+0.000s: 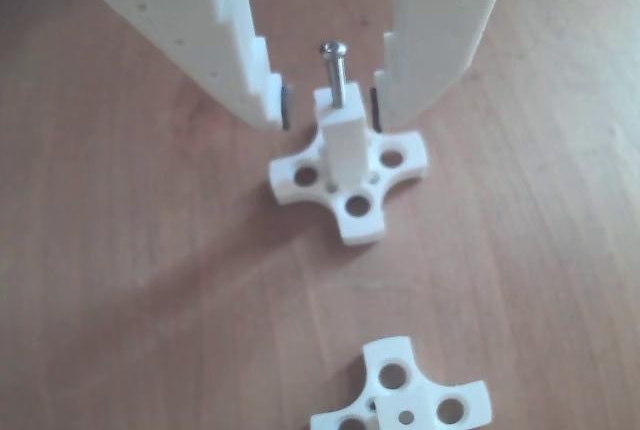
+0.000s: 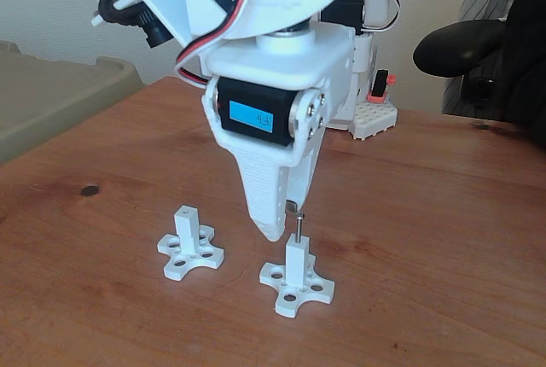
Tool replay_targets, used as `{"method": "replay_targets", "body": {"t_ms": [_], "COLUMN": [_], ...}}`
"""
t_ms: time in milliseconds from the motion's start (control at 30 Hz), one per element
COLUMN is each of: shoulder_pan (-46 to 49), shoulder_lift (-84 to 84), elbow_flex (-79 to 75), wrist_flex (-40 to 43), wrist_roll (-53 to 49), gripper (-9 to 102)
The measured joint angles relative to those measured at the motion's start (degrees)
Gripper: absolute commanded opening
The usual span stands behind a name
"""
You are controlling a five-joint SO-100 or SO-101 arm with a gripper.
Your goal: Grab the screw and set it in the hole.
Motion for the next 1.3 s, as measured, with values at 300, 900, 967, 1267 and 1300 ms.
{"method": "replay_targets", "body": {"t_ms": [300,900,967,1267,1300], "shoulder_pan": [2.46,3.60,3.78,3.87,3.87], "shoulder_lift": [3.96,27.95,31.99,55.99,60.64], "elbow_flex": [0.00,20.74,24.61,50.01,54.84], "wrist_flex": [0.26,-3.87,-4.66,-9.76,-10.90], "wrist_roll": [-0.97,-4.13,-4.48,-4.83,-4.83], "gripper": [7,-4,-4,-4,-4]}}
